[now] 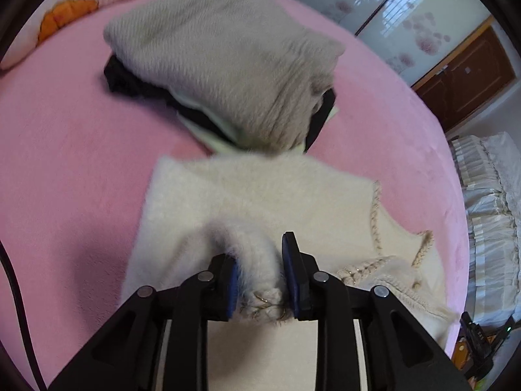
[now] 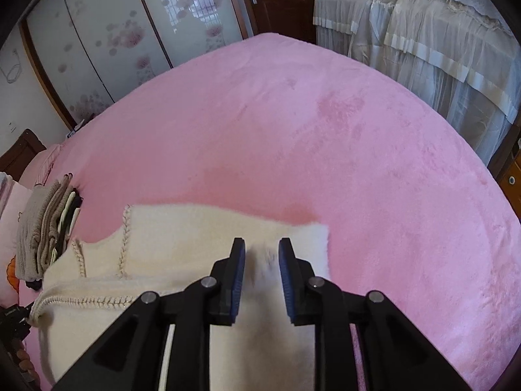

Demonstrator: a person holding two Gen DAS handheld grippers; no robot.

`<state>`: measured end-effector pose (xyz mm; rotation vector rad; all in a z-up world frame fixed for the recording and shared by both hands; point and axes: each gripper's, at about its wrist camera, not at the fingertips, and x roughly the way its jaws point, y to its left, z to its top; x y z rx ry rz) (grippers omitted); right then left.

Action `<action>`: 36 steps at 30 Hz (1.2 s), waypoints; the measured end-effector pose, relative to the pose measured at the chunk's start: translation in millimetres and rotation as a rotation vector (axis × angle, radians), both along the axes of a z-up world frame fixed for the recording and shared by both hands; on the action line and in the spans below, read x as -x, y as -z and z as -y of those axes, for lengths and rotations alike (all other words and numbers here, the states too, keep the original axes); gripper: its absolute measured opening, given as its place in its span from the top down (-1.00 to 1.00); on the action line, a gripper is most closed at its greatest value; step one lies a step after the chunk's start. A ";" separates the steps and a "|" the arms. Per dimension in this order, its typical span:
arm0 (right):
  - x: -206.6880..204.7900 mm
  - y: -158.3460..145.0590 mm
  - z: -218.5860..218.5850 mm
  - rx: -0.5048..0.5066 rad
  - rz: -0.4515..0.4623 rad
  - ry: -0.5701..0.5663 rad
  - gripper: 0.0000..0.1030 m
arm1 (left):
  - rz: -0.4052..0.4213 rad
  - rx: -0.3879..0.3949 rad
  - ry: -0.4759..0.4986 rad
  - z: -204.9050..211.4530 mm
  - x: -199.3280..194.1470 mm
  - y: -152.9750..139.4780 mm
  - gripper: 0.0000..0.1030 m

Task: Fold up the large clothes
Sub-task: 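Lift the hem with both tools and fold it toward the collar, release, then grasp the folded braided edge with both tools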

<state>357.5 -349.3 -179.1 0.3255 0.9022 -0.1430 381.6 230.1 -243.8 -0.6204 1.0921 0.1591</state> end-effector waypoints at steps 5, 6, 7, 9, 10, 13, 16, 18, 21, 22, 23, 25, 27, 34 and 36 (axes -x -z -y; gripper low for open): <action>13.6 -4.9 17.4 -0.060 0.055 -0.047 -0.06 | 0.050 0.078 0.068 -9.9 1.1 -3.2 0.41; 16.9 -7.2 19.0 -0.044 0.070 -0.046 -0.11 | 0.061 0.079 0.096 -10.7 1.5 -5.5 0.37; 20.5 -9.3 23.0 -0.032 0.086 -0.051 -0.14 | 0.072 0.079 0.117 -11.6 2.7 -8.8 0.35; 22.0 -8.0 28.5 -0.036 0.084 -0.076 -0.15 | 0.099 0.065 0.149 -13.6 6.6 -17.6 0.09; 21.8 -4.7 30.1 -0.035 0.068 -0.087 -0.15 | 0.112 0.044 0.148 -16.5 7.7 -23.3 -0.04; 18.5 7.5 28.0 -0.019 0.022 -0.122 -0.15 | 0.206 -0.020 0.143 -25.5 18.2 -43.7 -0.48; 13.2 19.0 21.4 -0.014 -0.011 -0.162 -0.15 | 0.212 -0.066 0.185 -29.8 16.8 -47.2 -0.50; 8.7 25.7 16.0 -0.012 -0.029 -0.183 -0.15 | 0.176 -0.103 0.214 -27.8 11.3 -41.3 -0.50; 2.9 33.7 6.5 0.008 -0.050 -0.210 -0.15 | 0.153 -0.130 0.260 -25.3 6.1 -32.3 -0.50; 1.2 35.3 3.1 0.024 -0.055 -0.219 -0.15 | 0.147 -0.149 0.282 -22.4 3.6 -28.2 -0.50; 0.2 36.8 0.3 0.032 -0.058 -0.232 -0.15 | 0.142 -0.165 0.306 -20.5 3.4 -23.6 -0.50; -2.2 40.2 -6.2 0.058 -0.069 -0.261 -0.15 | 0.124 -0.207 0.350 -13.1 0.9 -14.3 -0.50; -4.0 43.4 -12.0 0.104 -0.076 -0.284 -0.15 | 0.101 -0.249 0.383 -5.9 -6.1 -4.5 -0.50; -13.5 54.4 -11.3 0.092 -0.082 -0.305 -0.15 | 0.055 -0.252 0.417 11.2 -25.7 27.7 -0.50; -14.2 55.7 -8.5 0.057 -0.069 -0.315 -0.07 | 0.072 -0.240 0.392 12.3 -26.5 29.0 -0.13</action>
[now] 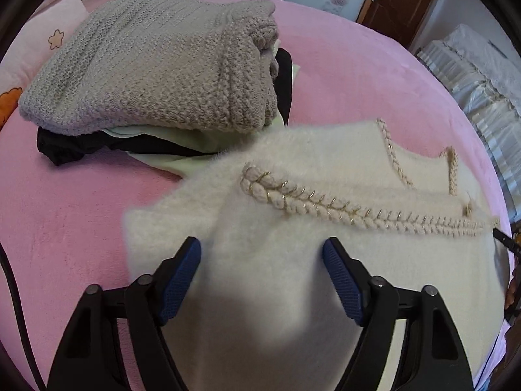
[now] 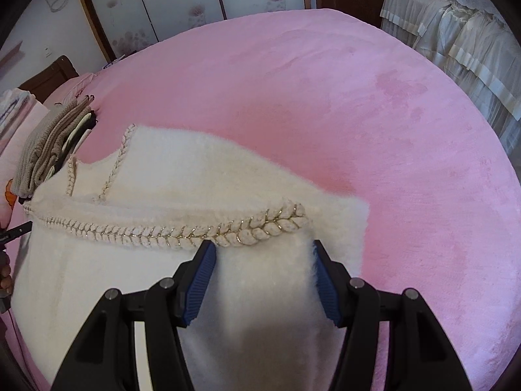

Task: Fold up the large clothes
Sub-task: 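Grasp the folded braided edge with both tools, then fold the held edge over again toward the collar with both tools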

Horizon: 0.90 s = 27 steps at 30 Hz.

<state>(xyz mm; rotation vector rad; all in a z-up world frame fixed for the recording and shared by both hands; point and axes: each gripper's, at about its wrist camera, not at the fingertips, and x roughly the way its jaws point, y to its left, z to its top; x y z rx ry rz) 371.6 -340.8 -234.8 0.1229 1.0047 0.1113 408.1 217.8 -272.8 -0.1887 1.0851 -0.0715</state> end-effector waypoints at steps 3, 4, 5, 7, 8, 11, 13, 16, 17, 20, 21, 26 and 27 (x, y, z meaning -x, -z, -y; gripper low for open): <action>2.9 0.6 -0.3 -0.015 0.004 0.000 0.51 | 0.017 -0.005 -0.045 7.3 3.6 -2.8 0.72; 4.4 0.0 -1.6 -0.006 0.006 0.001 0.61 | 0.023 -0.022 -0.058 11.4 6.0 -5.1 0.76; 7.0 -1.6 -4.4 0.015 0.016 0.002 0.71 | 0.043 -0.055 -0.069 16.3 10.0 -9.1 0.83; 14.4 -7.4 -15.1 0.077 0.048 0.004 0.76 | 0.089 -0.113 -0.088 25.6 20.2 -19.8 0.86; 18.8 -11.5 -20.4 0.107 0.071 0.006 0.77 | 0.126 -0.140 -0.099 29.4 27.6 -27.6 0.87; 29.9 -30.3 -30.4 0.160 0.151 0.015 0.79 | 0.227 -0.170 -0.138 31.0 42.2 -53.8 0.87; 31.1 -45.7 -33.9 0.173 0.200 0.029 0.80 | 0.279 -0.178 -0.163 29.0 42.9 -71.7 0.87; 23.7 -69.7 -35.6 0.174 0.286 0.062 0.85 | 0.318 -0.192 -0.206 20.1 39.6 -89.4 0.87; 18.1 -75.7 -36.4 0.172 0.305 0.075 0.85 | 0.324 -0.203 -0.217 20.2 35.5 -91.6 0.87; -3.9 -82.9 -37.5 0.170 0.331 0.119 0.85 | 0.339 -0.225 -0.259 19.4 15.6 -92.6 0.87; -14.6 -80.5 -39.0 0.174 0.328 0.131 0.85 | 0.336 -0.231 -0.267 20.0 6.0 -90.4 0.87; -57.0 -46.3 -48.8 0.247 0.262 0.160 0.85 | 0.300 -0.304 -0.308 24.5 -35.3 -54.9 0.87; -62.8 -38.4 -51.1 0.268 0.245 0.159 0.85 | 0.300 -0.322 -0.307 25.5 -39.9 -48.1 0.87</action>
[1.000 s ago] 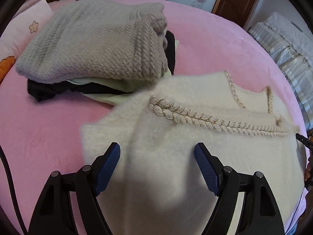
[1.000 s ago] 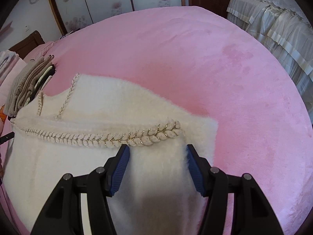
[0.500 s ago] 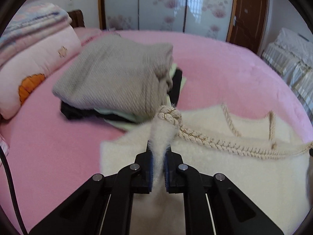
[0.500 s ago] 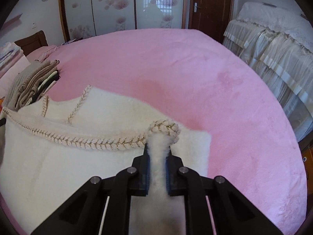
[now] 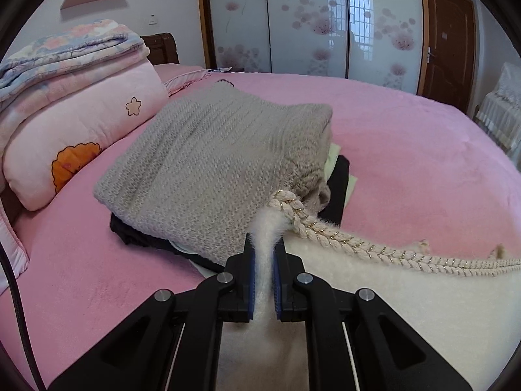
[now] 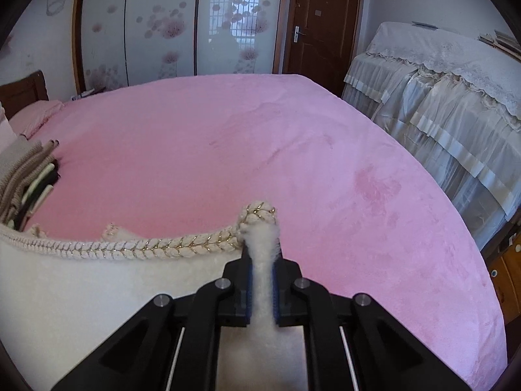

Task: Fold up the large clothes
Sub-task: 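Fold the held edge over again toward the collar with both tools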

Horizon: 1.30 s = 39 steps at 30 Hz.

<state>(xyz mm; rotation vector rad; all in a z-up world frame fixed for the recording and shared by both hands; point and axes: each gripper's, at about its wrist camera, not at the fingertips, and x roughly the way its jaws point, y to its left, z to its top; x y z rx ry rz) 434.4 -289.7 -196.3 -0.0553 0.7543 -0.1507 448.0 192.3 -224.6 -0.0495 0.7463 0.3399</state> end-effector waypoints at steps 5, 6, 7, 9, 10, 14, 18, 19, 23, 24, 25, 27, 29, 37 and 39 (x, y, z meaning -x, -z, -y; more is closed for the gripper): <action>-19.3 47.9 3.6 0.019 -0.148 0.026 0.82 | -0.006 -0.037 0.000 4.5 -9.4 28.9 0.87; -19.2 49.0 3.1 0.020 -0.153 0.028 0.82 | -0.006 -0.035 0.002 5.6 -8.4 28.6 0.86; -17.8 45.9 2.4 0.035 -0.146 0.034 0.74 | -0.008 -0.036 0.007 6.1 -8.9 27.8 0.86; -13.4 38.3 -2.3 0.077 -0.146 0.045 0.49 | -0.019 -0.030 0.020 7.0 -6.7 21.6 0.76; -9.3 32.5 -5.3 0.114 -0.146 0.056 0.39 | -0.030 -0.013 0.030 6.3 -5.0 16.7 0.70; 25.2 -4.7 -27.7 0.164 -0.078 0.012 0.34 | -0.076 0.100 0.071 8.4 11.8 -18.1 0.08; 80.1 -44.0 -79.5 0.147 0.016 -0.144 0.25 | -0.052 0.056 0.189 51.4 53.8 -66.1 -0.66; 92.3 -49.4 -95.3 0.120 0.012 -0.183 0.24 | -0.047 0.047 0.216 64.9 65.9 -74.2 -0.72; 127.9 -56.0 -143.9 -0.085 -0.021 -0.303 0.24 | -0.050 0.099 0.259 103.0 107.3 -83.3 -0.75; 133.7 -53.8 -153.1 -0.135 -0.030 -0.333 0.24 | -0.046 0.115 0.250 107.1 114.2 -81.2 -0.75; 140.7 -49.1 -164.9 -0.166 -0.040 -0.360 0.24 | -0.034 0.134 0.228 111.0 125.5 -74.6 -0.75; 151.0 -39.6 -183.1 -0.152 -0.036 -0.386 0.24 | -0.021 0.167 0.187 112.1 140.8 -60.2 -0.75; 157.5 -22.1 -192.7 -0.149 -0.055 -0.394 0.24 | -0.056 0.218 0.127 107.9 154.4 -29.7 -0.75; 172.3 29.0 -148.5 -0.102 -0.106 -0.317 0.23 | -0.143 0.207 0.112 75.2 172.8 44.2 -0.54; 170.1 32.2 -117.6 -0.032 -0.103 -0.218 0.23 | -0.133 0.142 0.098 57.6 176.0 43.1 -0.54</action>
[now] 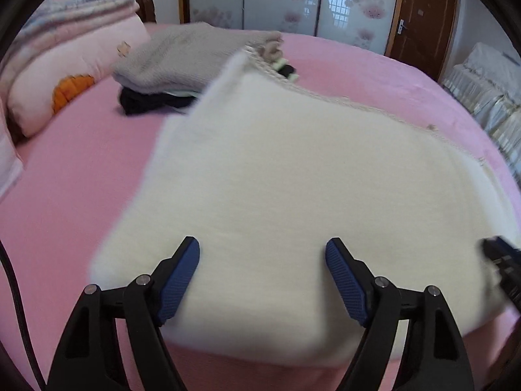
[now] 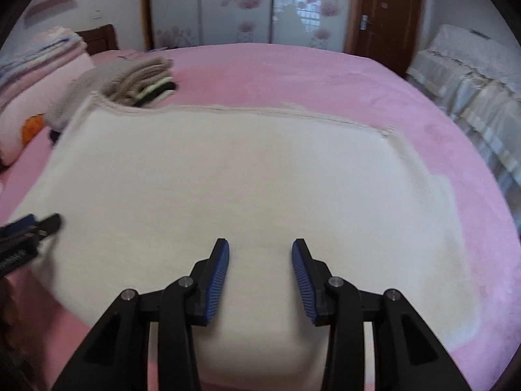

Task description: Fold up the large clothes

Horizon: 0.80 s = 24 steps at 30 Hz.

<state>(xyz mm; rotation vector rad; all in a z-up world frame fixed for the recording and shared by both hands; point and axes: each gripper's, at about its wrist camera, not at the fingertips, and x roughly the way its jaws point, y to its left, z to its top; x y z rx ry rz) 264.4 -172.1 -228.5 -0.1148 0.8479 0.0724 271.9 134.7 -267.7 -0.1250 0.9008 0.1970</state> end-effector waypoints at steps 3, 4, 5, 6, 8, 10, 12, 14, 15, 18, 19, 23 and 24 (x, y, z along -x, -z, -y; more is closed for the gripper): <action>-1.2 7.6 68.7 0.020 -0.019 0.144 0.23 | 0.002 0.008 -0.002 -31.2 6.5 3.0 -0.28; 1.7 8.7 93.8 0.018 -0.020 0.192 0.23 | 0.003 0.028 0.012 -37.1 9.6 4.2 -0.22; 5.4 7.5 115.2 0.003 -0.012 0.223 0.35 | 0.008 0.035 0.025 -39.5 8.8 4.6 -0.17; 10.2 6.6 131.6 -0.023 -0.007 0.229 0.62 | 0.013 0.026 0.038 -39.8 10.3 4.2 -0.16; 15.9 9.3 146.9 -0.023 -0.009 0.226 1.00 | 0.018 -0.008 0.046 -34.9 10.7 7.5 -0.15; 18.9 13.6 146.1 -0.015 0.002 0.217 1.00 | 0.025 -0.006 0.024 -38.9 8.9 8.0 -0.15; 16.1 18.3 133.8 0.056 0.012 0.220 1.00 | 0.027 -0.015 0.006 -36.7 7.3 11.4 -0.16; 13.2 20.7 126.0 0.088 0.016 0.233 0.98 | 0.023 -0.029 0.001 -35.2 4.8 11.6 -0.16; 13.7 20.2 122.8 0.091 0.016 0.237 0.98 | 0.019 -0.029 0.000 -34.7 5.1 11.0 -0.16; 16.2 17.6 122.7 0.102 0.003 0.233 0.97 | -0.011 -0.016 0.007 -35.3 3.7 5.2 -0.16; 16.9 15.6 123.3 0.103 -0.005 0.230 0.97 | -0.025 -0.010 0.010 -34.9 3.8 2.1 -0.16; 22.4 4.2 124.6 0.063 -0.048 0.236 0.77 | -0.060 0.020 -0.002 -36.1 7.7 -21.2 -0.35; 25.6 -0.4 123.1 0.042 -0.058 0.232 0.69 | -0.059 0.027 -0.004 -35.3 11.0 -29.2 -0.44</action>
